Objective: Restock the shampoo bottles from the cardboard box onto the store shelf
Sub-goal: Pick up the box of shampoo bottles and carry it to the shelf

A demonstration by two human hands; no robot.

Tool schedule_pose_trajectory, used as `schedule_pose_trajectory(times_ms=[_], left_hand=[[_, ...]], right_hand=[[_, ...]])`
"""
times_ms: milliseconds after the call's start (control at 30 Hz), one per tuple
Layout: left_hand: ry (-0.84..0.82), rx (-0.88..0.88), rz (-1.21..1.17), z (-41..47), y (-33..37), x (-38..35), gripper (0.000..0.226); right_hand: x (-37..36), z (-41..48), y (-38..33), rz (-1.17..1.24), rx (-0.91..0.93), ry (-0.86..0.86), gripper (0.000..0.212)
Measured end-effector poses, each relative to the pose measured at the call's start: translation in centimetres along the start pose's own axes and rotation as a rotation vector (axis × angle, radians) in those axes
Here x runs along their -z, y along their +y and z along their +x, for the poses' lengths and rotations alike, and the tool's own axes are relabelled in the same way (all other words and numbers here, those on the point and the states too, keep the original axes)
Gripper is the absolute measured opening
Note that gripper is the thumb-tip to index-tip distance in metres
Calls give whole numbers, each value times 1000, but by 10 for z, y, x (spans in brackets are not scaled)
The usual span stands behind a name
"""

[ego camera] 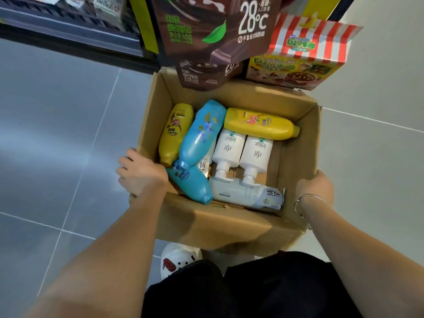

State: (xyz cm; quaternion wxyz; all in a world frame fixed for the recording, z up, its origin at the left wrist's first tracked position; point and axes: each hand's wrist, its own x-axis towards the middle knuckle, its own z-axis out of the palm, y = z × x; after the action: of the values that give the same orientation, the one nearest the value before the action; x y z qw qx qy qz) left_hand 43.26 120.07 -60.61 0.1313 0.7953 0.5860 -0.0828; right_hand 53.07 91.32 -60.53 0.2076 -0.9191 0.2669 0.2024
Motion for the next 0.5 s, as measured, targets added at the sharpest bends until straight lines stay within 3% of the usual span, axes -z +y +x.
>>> schedule_pose_trajectory(times_ms=[200, 500], left_hand=[[-146, -2, -64, 19, 3, 7, 31], [-155, -47, -17, 16, 4, 12, 30]], right_hand=[[7, 16, 9, -47, -134, -39, 11], [4, 21, 21, -52, -24, -21, 23]])
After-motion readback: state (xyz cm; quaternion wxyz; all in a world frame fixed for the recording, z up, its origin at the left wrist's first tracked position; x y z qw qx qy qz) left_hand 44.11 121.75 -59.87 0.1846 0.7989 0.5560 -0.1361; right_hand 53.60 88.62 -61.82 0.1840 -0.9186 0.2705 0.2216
